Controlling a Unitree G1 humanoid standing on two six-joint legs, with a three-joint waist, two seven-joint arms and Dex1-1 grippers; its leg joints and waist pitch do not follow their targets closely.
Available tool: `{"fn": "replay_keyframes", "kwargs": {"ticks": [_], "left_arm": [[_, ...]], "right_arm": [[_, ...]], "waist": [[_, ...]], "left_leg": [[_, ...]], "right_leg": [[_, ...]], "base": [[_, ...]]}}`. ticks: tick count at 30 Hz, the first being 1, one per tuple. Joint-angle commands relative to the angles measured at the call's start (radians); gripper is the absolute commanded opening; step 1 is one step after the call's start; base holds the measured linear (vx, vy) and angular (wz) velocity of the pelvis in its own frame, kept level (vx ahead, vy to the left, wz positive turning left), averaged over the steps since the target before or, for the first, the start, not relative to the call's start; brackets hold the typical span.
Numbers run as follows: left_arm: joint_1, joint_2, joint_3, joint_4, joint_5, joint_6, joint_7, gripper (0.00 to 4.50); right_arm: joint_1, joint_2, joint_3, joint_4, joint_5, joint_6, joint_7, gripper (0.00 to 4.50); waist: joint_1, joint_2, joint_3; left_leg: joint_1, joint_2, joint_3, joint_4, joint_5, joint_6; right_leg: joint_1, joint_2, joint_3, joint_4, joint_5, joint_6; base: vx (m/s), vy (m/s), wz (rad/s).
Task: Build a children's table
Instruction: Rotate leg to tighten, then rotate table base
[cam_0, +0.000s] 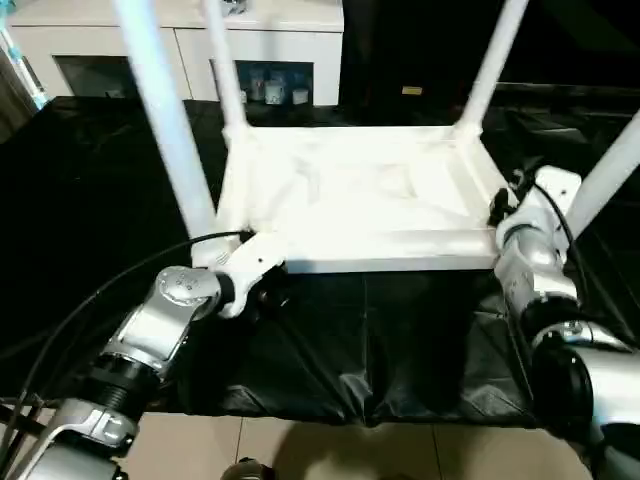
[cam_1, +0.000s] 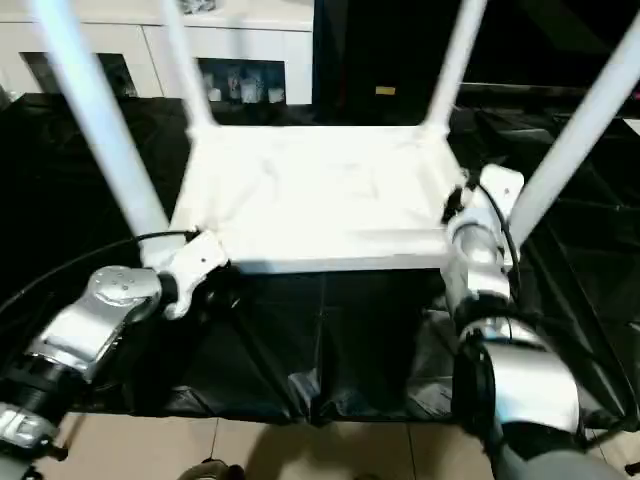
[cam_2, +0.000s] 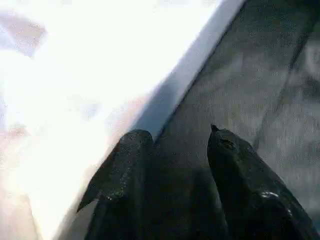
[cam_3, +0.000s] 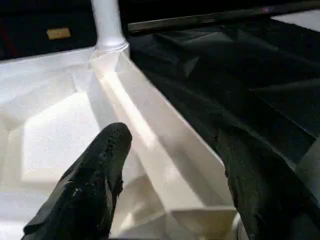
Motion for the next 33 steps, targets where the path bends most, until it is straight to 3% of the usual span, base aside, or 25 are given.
{"fn": "replay_keyframes", "kwargs": {"ticks": [1, 5, 6, 8, 11, 13, 17, 18, 20, 25, 27, 29, 33], "left_arm": [[-0.006, -0.015, 0.055, -0.030, -0.038, -0.074, 0.038, 2.26], [0.030, -0.032, 0.134, -0.083, -0.109, -0.144, 0.042, 2.26], [0.037, -0.034, 0.148, -0.095, -0.122, -0.147, 0.042, 2.42], [0.077, -0.026, 0.188, -0.148, -0.174, -0.143, 0.009, 2.59], [0.134, -0.004, 0.246, -0.219, -0.279, -0.112, -0.073, 2.64], [0.166, 0.016, 0.280, -0.244, -0.343, -0.108, -0.125, 2.93], [0.251, 0.099, 0.343, -0.280, -0.409, -0.068, -0.199, 3.10], [0.258, 0.107, 0.348, -0.280, -0.411, -0.067, -0.205, 3.28], [0.279, 0.132, 0.366, -0.271, -0.415, -0.069, -0.225, 3.42], [0.323, 0.223, 0.454, -0.203, -0.422, -0.084, -0.262, 3.82], [0.324, 0.232, 0.467, -0.193, -0.428, -0.085, -0.262, 3.87], [0.301, 0.252, 0.501, -0.126, -0.416, -0.121, -0.233, 4.04], [0.250, 0.224, 0.503, -0.065, -0.403, -0.133, -0.190, 4.30]], "right_arm": [[0.017, 0.015, 0.038, -0.041, -0.035, -0.021, 0.009, 3.14], [0.067, 0.046, 0.081, -0.125, -0.049, -0.031, 0.112, 3.14], [0.076, 0.049, 0.087, -0.141, -0.049, -0.031, 0.133, 3.14], [0.116, 0.059, 0.097, -0.219, -0.016, 0.003, 0.234, 3.14], [0.182, 0.059, 0.129, -0.346, 0.036, 0.063, 0.397, 3.14], [0.224, 0.049, 0.154, -0.413, 0.040, 0.076, 0.440, 3.14], [0.327, 0.022, 0.183, -0.565, 0.064, 0.156, 0.518, 3.14], [0.334, 0.020, 0.184, -0.574, 0.062, 0.162, 0.522, 3.41], [0.366, 0.007, 0.196, -0.611, 0.067, 0.186, 0.559, 3.50], [0.487, -0.060, 0.243, -0.813, 0.085, 0.358, 0.671, 3.93], [0.498, -0.070, 0.249, -0.831, 0.086, 0.371, 0.681, 4.06], [0.536, -0.107, 0.265, -0.906, 0.100, 0.444, 0.721, 4.31], [0.547, -0.124, 0.271, -0.938, 0.082, 0.475, 0.729, 4.46]], "waist": [[-0.006, 0.004, -0.083], [-0.011, 0.004, -0.084], [-0.010, 0.012, -0.083], [-0.012, 0.008, -0.081], [-0.014, 0.012, -0.080], [-0.013, 0.017, -0.077], [-0.011, 0.019, -0.071], [-0.008, 0.020, -0.070], [-0.009, 0.021, -0.067], [-0.003, 0.018, -0.062], [-0.003, 0.019, -0.063], [-0.002, 0.016, -0.060], [-0.003, 0.017, -0.063]], "left_leg": [[0.026, 0.015, -0.007, -0.060, -0.174, 0.008], [0.024, 0.017, -0.009, -0.060, -0.180, 0.019], [0.026, 0.018, -0.010, -0.060, -0.182, 0.021], [0.025, 0.020, -0.009, -0.061, -0.189, 0.028], [0.027, 0.024, -0.010, -0.065, -0.202, 0.041], [0.031, 0.026, -0.008, -0.068, -0.215, 0.031], [0.038, 0.027, -0.008, -0.076, -0.285, 0.004], [0.037, 0.028, -0.010, -0.078, -0.293, -0.005], [0.041, 0.027, -0.010, -0.082, -0.327, -0.021], [0.038, 0.026, -0.014, -0.091, -0.357, -0.032], [0.041, 0.025, -0.015, -0.090, -0.367, -0.042], [0.041, 0.024, -0.015, -0.090, -0.371, -0.039], [0.044, 0.025, -0.016, -0.090, -0.374, -0.046]], "right_leg": [[0.052, -0.024, 0.010, -0.050, -0.019, -0.216], [0.053, -0.024, 0.010, -0.047, -0.012, -0.220], [0.051, -0.025, 0.010, -0.048, -0.012, -0.223], [0.052, -0.025, 0.011, -0.049, -0.011, -0.227], [0.050, -0.022, 0.011, -0.051, -0.026, -0.230], [0.045, -0.019, 0.010, -0.053, -0.041, -0.241], [0.040, -0.016, 0.012, -0.060, -0.129, -0.223], [0.040, -0.018, 0.014, -0.063, -0.147, -0.213], [0.034, -0.018, 0.017, -0.069, -0.198, -0.194], [0.034, -0.020, 0.019, -0.075, -0.260, -0.153], [0.031, -0.021, 0.021, -0.077, -0.281, -0.154], [0.031, -0.020, 0.022, -0.081, -0.289, -0.147], [0.028, -0.024, 0.024, -0.079, -0.285, -0.150]], "base": [[0.000, 0.000, 0.00], [0.000, 0.000, 0.00], [0.000, 0.000, 0.00], [0.000, 0.000, 0.00], [0.000, 0.000, 0.00], [0.000, 0.000, 0.00], [0.000, 0.000, 0.00], [0.000, 0.000, 0.00], [0.000, 0.000, 0.00], [0.000, 0.000, 0.00], [0.000, 0.000, 0.00], [0.000, 0.000, 0.00], [0.000, 0.000, 0.00]]}}
